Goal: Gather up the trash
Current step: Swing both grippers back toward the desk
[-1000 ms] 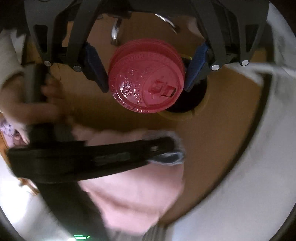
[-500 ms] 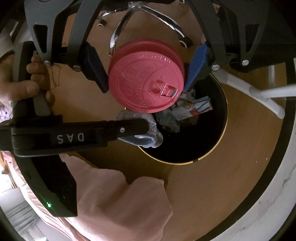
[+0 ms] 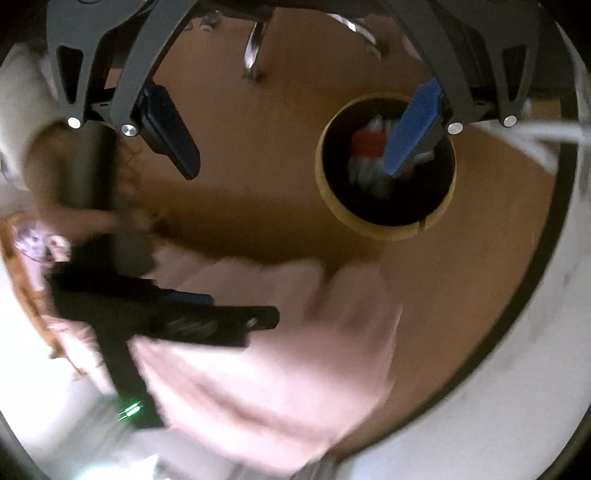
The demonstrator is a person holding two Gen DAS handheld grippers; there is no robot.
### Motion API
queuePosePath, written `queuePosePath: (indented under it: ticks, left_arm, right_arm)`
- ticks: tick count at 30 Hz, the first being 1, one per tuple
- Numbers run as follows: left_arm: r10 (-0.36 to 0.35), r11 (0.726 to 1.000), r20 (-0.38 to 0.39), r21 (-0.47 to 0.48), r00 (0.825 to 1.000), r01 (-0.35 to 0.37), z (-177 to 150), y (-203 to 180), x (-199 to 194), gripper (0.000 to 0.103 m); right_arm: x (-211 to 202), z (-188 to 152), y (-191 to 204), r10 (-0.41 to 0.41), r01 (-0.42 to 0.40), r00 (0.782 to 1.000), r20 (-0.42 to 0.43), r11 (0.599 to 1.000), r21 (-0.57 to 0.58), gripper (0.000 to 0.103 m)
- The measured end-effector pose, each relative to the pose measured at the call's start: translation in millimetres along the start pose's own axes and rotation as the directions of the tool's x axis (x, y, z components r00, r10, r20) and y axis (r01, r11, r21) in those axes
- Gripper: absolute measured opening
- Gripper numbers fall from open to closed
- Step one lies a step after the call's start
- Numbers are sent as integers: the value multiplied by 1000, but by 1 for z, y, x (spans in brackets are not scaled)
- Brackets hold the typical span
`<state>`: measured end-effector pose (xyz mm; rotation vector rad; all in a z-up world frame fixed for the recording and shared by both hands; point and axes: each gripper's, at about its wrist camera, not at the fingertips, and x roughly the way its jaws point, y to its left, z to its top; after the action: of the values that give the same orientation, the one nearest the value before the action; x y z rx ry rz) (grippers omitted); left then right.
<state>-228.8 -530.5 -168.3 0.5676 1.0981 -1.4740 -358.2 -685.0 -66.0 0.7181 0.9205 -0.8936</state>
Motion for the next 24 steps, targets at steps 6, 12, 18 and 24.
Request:
queuePosePath:
  ticks: [6,12,18,24]
  left_arm:
    - [210,977,226,-15,951,-212,-7,-7,-135,96]
    - [514,846,285,-325,809,-422,-60,72,-260,96]
    - [781,540,138,-639,608,-548,-156,155,-371,96]
    - [829,250,-95,-819,551,-517,-269,220,-433,96]
  right_arm:
    - [-126,9,58,-87,158,892,444,979,-127,97]
    - [-143,2,170,124,51,899,419,923,-382,97]
    - [-138,-38,324,398,-198,906,146,703,-683,97]
    - [-123,-99,458,509,-438,839,-191,424,-792,97]
